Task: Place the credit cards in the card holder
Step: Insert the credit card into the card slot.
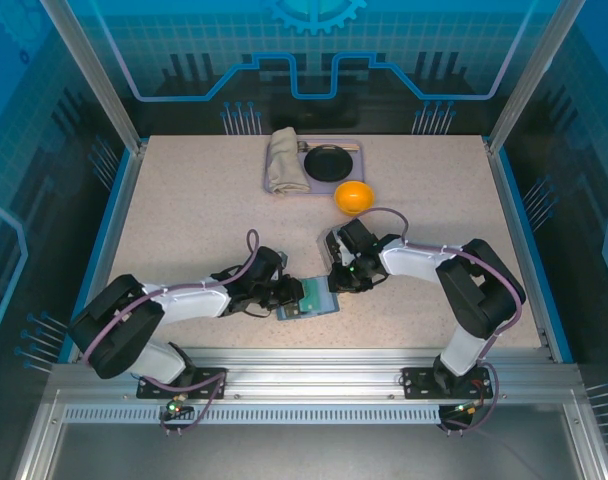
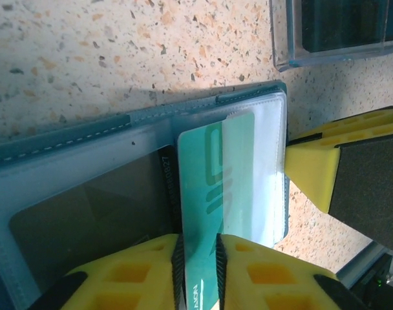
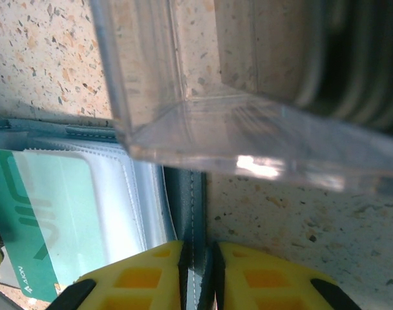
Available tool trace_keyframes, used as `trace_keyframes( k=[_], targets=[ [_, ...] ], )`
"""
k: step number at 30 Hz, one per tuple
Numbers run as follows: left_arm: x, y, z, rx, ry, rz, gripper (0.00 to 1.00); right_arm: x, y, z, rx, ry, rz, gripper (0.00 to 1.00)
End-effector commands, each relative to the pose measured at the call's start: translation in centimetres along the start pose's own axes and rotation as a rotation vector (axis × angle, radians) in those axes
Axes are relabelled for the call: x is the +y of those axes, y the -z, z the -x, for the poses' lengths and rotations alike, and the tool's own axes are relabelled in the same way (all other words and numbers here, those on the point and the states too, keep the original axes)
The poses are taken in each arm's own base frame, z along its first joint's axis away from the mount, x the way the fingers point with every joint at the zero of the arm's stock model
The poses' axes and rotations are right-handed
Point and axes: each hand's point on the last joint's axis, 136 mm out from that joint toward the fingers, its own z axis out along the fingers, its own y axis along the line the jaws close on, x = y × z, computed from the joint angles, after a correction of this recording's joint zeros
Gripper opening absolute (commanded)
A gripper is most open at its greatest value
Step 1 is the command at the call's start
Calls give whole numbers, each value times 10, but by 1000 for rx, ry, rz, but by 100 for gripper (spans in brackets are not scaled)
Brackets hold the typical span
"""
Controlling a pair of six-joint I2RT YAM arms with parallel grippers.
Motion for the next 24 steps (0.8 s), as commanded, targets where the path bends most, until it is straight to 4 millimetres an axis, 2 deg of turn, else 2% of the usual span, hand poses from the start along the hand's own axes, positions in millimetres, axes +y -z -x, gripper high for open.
trace_keyframes(
  k=[1, 6, 24],
  targets=[
    [-2, -2, -1, 15, -11, 10, 19, -23, -14, -20, 80, -61, -50, 20],
    [-6, -7, -1, 30, -12, 1, 13, -21, -13, -19, 76, -57, -48, 20],
    [-19, -28, -4, 52, 54, -38, 12, -22, -12, -24, 78, -82, -35, 20]
  ],
)
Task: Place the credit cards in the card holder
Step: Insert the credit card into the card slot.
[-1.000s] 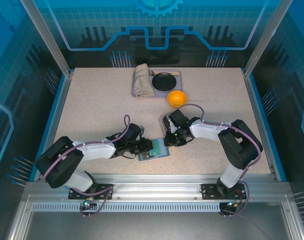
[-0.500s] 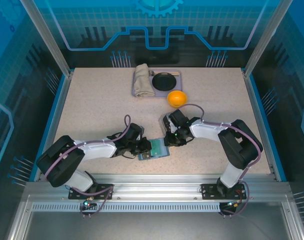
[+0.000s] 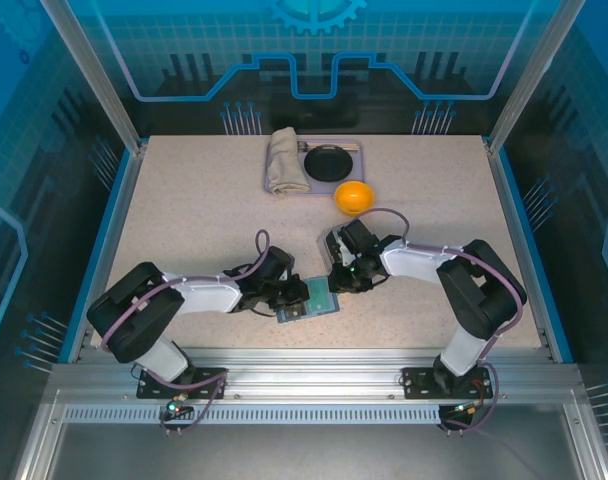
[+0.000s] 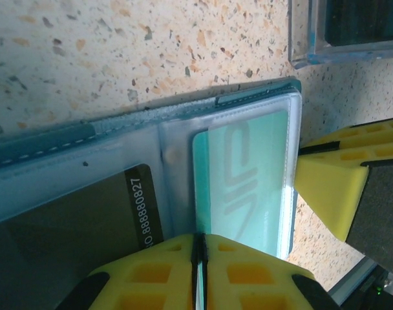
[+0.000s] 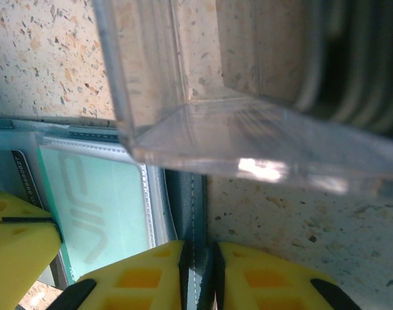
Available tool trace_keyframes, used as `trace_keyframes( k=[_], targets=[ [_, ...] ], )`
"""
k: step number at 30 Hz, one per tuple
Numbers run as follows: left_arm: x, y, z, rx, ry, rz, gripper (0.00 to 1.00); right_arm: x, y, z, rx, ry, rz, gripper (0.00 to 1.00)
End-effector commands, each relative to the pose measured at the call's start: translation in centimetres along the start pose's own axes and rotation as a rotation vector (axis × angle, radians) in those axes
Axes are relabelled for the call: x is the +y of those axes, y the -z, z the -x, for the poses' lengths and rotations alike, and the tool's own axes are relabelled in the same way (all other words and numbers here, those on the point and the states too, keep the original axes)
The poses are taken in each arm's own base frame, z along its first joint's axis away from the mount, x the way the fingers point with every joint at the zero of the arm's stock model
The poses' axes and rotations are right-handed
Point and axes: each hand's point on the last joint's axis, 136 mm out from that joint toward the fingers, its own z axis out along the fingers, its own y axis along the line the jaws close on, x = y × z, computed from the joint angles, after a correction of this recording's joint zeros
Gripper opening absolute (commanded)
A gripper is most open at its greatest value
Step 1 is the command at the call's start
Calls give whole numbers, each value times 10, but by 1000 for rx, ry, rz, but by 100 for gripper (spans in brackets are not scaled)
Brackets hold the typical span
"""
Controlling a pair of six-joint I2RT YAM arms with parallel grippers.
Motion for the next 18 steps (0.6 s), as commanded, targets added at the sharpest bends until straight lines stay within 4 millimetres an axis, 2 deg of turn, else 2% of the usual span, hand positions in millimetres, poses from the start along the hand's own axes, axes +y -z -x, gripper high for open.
trace_keyframes(
  k=[1, 13, 18],
  targets=[
    [-16, -6, 0, 8, 12, -49, 12, -22, -12, -25, 87, -85, -44, 20],
    [-24, -9, -6, 35, 18, -74, 14, -20, -7, -23, 70, -88, -41, 20],
    [-14, 6, -1, -12, 7, 3, 20, -17, 16, -13, 10, -63, -60, 26]
  ],
)
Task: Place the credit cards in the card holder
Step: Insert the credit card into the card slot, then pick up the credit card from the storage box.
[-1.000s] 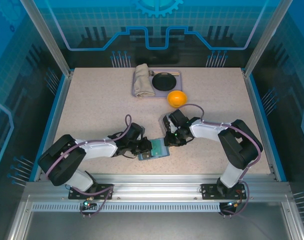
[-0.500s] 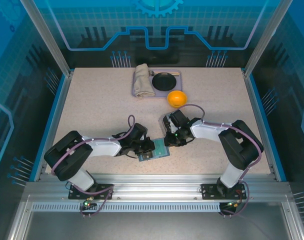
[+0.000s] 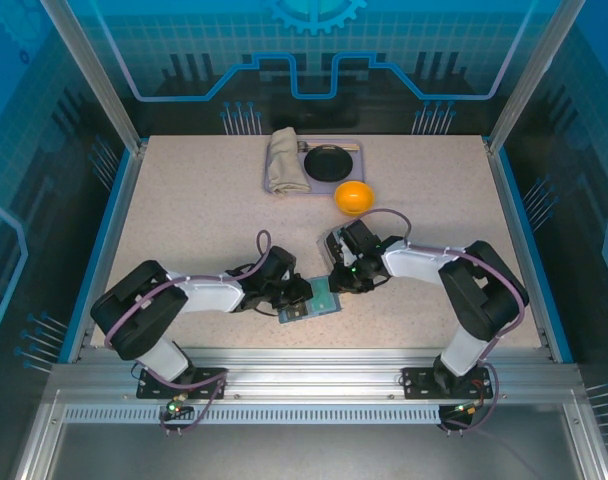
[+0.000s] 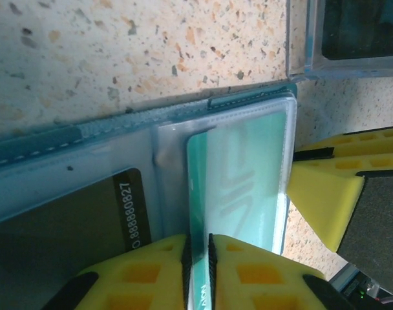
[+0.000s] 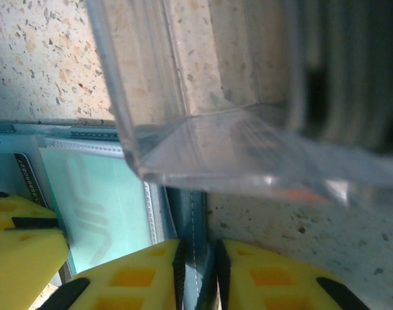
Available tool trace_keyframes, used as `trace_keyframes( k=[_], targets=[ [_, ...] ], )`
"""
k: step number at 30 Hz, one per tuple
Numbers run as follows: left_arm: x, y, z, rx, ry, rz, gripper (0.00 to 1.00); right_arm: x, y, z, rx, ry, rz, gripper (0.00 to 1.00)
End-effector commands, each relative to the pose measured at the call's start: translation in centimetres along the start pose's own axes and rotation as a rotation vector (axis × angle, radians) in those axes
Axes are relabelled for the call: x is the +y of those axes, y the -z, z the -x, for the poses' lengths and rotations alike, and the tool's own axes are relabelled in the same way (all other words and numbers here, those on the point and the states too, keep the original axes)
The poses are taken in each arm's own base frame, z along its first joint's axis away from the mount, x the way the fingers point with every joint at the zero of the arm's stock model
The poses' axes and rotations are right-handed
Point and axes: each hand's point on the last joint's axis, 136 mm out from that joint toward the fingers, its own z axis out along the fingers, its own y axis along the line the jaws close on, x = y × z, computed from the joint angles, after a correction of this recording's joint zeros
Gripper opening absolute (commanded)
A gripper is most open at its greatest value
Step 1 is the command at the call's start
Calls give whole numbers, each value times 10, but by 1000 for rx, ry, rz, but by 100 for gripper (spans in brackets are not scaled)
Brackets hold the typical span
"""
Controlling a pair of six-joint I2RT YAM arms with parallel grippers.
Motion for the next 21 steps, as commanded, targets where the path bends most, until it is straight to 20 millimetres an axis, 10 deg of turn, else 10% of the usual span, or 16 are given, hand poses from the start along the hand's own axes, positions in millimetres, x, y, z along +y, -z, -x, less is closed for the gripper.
trace_keyframes(
  k=[1, 14, 21],
  targets=[
    [-6, 12, 1, -25, -34, 27, 22, -16, 17, -10, 9, -36, -63, 29],
    [-26, 52, 35, -127, -69, 55, 47, -35, 126, 57, -271, 45, -159, 55],
    [-66, 39, 84, -108, -7, 3, 62, -47, 137, 101, -271, 129, -272, 63]
  ],
)
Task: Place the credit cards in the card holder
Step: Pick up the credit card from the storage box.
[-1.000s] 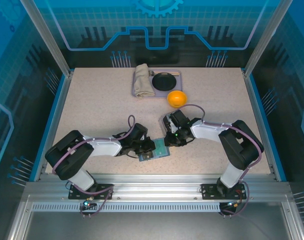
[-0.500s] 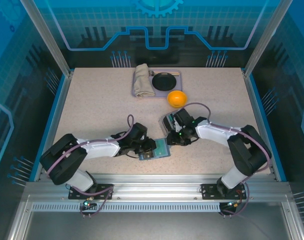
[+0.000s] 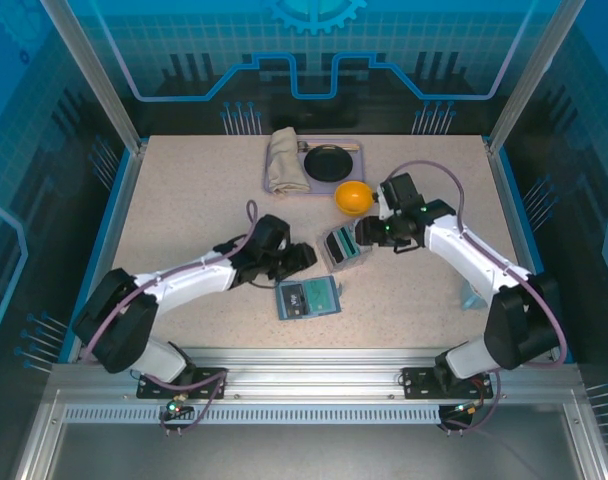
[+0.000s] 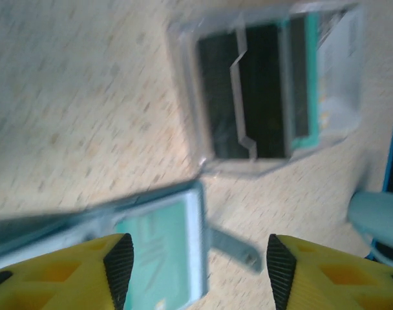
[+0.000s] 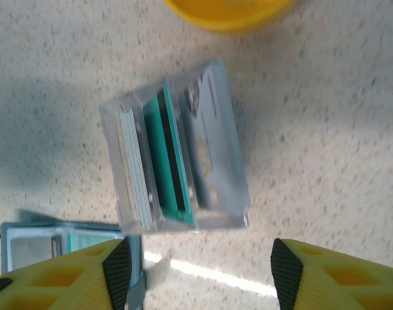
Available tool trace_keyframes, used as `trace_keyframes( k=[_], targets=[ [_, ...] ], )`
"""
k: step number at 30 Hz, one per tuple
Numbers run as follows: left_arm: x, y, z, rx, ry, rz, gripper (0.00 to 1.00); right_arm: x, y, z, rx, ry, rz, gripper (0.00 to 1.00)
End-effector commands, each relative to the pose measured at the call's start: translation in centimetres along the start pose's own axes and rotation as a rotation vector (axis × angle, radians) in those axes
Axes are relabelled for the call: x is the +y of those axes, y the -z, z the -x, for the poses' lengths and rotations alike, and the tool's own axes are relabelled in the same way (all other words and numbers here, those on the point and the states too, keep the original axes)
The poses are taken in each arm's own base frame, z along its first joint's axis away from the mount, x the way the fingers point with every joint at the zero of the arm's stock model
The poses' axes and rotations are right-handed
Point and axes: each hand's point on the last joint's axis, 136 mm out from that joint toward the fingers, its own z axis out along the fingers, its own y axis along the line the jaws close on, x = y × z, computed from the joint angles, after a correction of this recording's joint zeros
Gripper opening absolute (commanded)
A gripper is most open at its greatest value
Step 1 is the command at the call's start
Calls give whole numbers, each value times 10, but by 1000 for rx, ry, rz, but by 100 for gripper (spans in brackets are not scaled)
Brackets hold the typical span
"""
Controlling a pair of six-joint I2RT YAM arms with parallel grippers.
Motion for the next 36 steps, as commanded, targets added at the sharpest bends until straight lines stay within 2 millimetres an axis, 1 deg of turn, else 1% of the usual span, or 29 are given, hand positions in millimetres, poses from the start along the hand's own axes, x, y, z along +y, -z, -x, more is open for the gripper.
trace_keyframes(
  k=[1, 3, 5, 6, 8, 12, 16, 18, 25, 29, 36],
  targets=[
    [-15, -14, 13, 54, 14, 1, 62, -16, -11, 5, 65, 81, -94, 64],
    [-19, -27, 19, 75, 31, 35, 62, -21, -17, 13, 80, 95, -131, 65],
    [-14, -39, 22, 98, 65, 79, 62, -23, -23, 17, 96, 109, -151, 65],
    [-14, -45, 24, 107, 79, 86, 61, -23, -26, 18, 103, 117, -156, 63],
    [-15, -56, 24, 123, 100, 89, 60, -22, -32, 20, 123, 129, -152, 60],
    [-11, -70, 24, 147, 125, 112, 55, -21, -44, 19, 159, 139, -147, 60],
    [-7, -77, 25, 155, 133, 133, 50, -22, -50, 19, 173, 139, -147, 60],
    [-3, -81, 25, 165, 139, 152, 47, -22, -53, 18, 182, 140, -147, 60],
    [15, -91, 16, 200, 157, 216, 35, -25, -64, 17, 207, 151, -156, 62],
    [22, -93, 13, 207, 159, 236, 33, -25, -73, 14, 232, 170, -168, 62],
    [22, -93, 14, 208, 145, 240, 32, -21, -83, 7, 265, 202, -177, 63]
  ],
)
